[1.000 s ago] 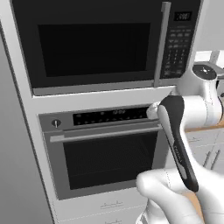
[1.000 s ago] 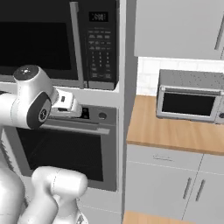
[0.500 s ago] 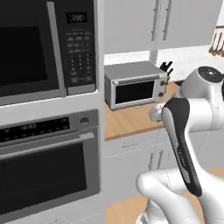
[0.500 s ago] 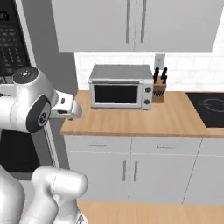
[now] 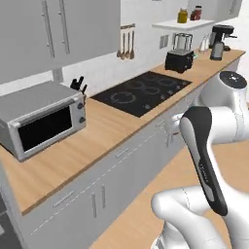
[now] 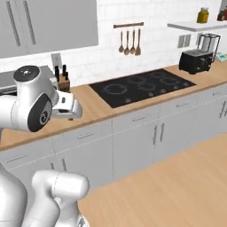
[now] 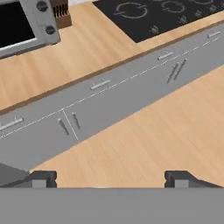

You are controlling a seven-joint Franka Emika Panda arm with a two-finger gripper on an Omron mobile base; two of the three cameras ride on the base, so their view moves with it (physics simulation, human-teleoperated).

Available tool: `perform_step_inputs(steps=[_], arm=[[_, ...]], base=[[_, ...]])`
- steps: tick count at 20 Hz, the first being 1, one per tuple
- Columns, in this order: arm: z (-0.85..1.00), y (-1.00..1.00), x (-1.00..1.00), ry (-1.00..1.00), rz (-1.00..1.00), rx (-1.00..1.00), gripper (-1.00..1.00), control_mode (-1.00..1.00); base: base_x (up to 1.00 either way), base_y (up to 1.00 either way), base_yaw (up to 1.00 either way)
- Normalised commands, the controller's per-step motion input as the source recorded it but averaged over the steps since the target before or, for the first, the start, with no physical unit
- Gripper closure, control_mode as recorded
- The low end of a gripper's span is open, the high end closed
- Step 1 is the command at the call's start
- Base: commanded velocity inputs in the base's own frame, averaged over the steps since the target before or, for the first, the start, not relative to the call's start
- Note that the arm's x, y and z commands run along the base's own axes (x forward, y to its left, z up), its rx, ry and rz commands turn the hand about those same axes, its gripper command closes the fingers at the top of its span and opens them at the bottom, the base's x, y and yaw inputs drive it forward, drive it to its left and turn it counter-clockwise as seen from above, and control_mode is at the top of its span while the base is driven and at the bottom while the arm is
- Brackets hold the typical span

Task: Navigate to the shelves.

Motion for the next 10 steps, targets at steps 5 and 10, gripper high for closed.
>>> perform_step_inputs(steps=[5, 10], arm=[[0.00, 0.00, 0.00, 0.00, 0.00, 0.00, -1.00, 1.00], [0.00, 0.00, 0.00, 0.00, 0.00, 0.00, -1.00, 1.00]], base=[[0.00, -0.21, -0.90], [0.82, -0.21, -0.44]])
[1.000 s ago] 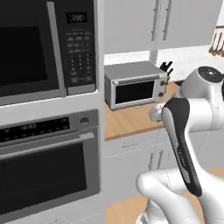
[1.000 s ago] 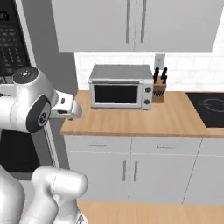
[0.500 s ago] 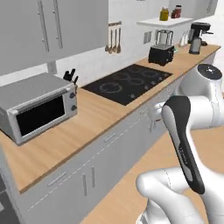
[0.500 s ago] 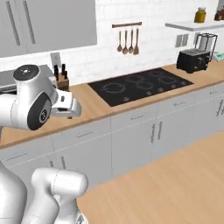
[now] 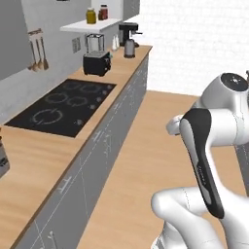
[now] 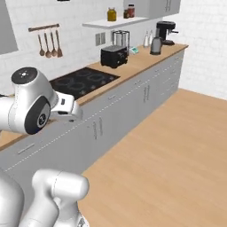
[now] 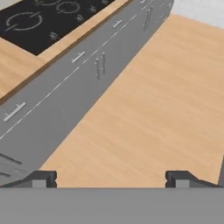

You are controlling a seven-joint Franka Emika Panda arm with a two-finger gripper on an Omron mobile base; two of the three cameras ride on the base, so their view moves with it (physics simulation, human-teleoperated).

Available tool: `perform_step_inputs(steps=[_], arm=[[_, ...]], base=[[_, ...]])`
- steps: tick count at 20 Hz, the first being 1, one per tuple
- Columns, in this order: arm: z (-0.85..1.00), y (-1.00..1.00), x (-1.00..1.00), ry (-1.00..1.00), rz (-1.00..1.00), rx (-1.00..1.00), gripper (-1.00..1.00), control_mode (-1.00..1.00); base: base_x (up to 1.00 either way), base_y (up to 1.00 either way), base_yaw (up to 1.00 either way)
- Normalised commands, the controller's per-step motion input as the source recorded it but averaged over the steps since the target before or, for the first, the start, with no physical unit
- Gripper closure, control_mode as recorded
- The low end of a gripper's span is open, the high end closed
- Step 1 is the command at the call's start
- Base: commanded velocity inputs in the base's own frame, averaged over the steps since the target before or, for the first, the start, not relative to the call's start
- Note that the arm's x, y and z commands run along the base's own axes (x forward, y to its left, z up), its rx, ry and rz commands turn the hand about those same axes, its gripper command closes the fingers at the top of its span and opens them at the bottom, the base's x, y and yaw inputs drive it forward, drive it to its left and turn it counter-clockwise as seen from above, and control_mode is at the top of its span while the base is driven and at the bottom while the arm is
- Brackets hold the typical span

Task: Navigate to the shelves.

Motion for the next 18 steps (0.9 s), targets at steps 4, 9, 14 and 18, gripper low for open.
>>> perform_step_inputs(steps=[4, 9, 14, 18], arm=[[0.00, 0.00, 0.00, 0.00, 0.00, 0.00, -1.00, 1.00], [0.00, 0.00, 0.00, 0.00, 0.00, 0.00, -1.00, 1.00], [0.00, 0.00, 0.00, 0.00, 0.00, 0.00, -1.00, 1.00], [0.00, 0.00, 0.00, 0.00, 0.00, 0.00, -1.00, 1.00]], base=[[1.00, -0.46, -0.03], [1.00, -0.39, 0.00], [1.00, -0.42, 0.10], [1.00, -0.52, 0.33]])
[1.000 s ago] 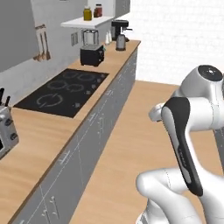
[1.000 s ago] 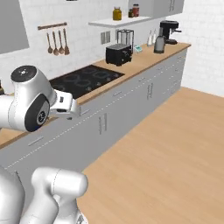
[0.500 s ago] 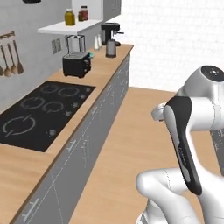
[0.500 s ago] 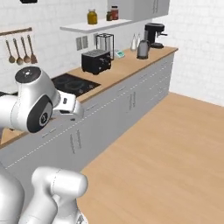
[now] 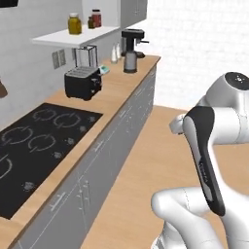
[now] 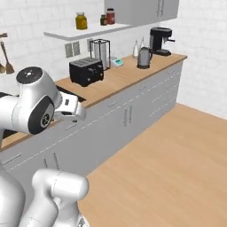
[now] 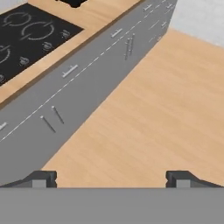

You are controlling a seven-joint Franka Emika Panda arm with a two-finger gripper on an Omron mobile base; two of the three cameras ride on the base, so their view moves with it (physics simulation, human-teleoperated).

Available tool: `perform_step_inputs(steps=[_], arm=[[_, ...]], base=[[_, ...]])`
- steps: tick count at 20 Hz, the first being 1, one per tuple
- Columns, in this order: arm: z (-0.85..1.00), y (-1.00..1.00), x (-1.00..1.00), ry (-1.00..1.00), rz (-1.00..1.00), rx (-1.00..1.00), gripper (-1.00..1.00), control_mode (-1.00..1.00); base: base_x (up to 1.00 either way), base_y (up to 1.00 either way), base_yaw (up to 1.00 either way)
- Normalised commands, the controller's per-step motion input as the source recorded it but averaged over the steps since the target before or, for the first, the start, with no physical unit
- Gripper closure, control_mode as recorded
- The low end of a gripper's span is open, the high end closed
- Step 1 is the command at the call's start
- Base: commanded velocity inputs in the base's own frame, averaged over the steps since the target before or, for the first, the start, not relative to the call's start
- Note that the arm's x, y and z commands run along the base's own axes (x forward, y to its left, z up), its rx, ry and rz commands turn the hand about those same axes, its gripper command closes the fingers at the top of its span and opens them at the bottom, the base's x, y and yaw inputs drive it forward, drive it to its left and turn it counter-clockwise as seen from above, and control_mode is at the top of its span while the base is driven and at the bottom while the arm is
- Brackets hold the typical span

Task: Navigate to the shelves.

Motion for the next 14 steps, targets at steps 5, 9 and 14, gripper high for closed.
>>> perform_step_inputs(steps=[5, 9, 14], arm=[[0.00, 0.00, 0.00, 0.00, 0.00, 0.00, -1.00, 1.00], [0.00, 0.00, 0.00, 0.00, 0.00, 0.00, -1.00, 1.00], [0.00, 0.00, 0.00, 0.00, 0.00, 0.00, -1.00, 1.00]], base=[[1.00, -0.54, 0.52], [1.00, -0.53, 0.60], [1.00, -0.69, 0.56]])
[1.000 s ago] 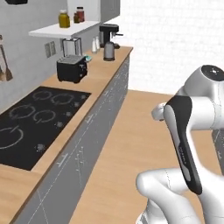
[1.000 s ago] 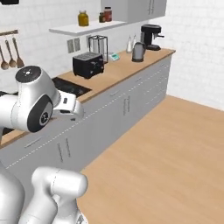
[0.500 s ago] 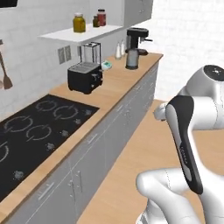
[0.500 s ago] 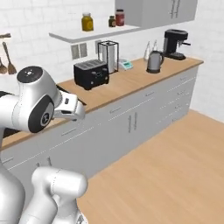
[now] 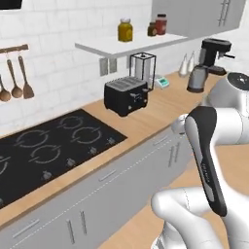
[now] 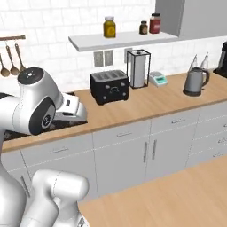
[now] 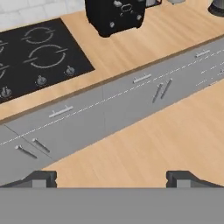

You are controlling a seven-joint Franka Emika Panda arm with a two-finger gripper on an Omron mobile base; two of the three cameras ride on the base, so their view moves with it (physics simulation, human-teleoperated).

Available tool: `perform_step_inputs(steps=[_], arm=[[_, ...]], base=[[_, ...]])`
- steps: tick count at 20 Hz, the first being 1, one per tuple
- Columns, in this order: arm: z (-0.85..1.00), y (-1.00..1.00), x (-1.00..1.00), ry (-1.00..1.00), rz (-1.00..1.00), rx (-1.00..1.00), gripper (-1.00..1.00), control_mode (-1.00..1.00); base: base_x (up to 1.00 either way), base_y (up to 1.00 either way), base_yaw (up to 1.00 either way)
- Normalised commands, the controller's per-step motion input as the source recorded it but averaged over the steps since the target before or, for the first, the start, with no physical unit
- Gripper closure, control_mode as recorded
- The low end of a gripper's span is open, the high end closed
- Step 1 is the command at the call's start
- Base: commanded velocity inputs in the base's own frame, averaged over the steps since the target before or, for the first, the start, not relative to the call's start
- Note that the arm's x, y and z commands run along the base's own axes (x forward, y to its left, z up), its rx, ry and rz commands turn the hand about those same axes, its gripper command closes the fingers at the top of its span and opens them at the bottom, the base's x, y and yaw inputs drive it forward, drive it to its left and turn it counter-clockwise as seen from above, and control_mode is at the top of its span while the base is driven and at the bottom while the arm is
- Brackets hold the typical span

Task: Navigate to the shelves.

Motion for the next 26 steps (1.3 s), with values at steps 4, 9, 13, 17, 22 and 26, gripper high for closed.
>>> perform_step_inputs(steps=[4, 9, 13, 17, 22, 26], arm=[[0.00, 0.00, 0.00, 0.00, 0.00, 0.00, -1.00, 1.00], [0.00, 0.00, 0.00, 0.00, 0.00, 0.00, -1.00, 1.00], [0.00, 0.00, 0.00, 0.00, 0.00, 0.00, -1.00, 1.00], [0.00, 0.00, 0.00, 0.00, 0.00, 0.00, -1.00, 1.00], [0.00, 0.00, 0.00, 0.00, 0.00, 0.00, -1.00, 1.00], [0.00, 0.00, 0.00, 0.00, 0.00, 0.00, -1.00, 1.00]], base=[[1.00, -0.84, 0.54], [1.00, -0.88, 0.53], [1.00, -0.86, 0.45], [0.94, -1.00, 0.19], [0.88, -0.62, 0.22], [0.23, -0.90, 0.32]])
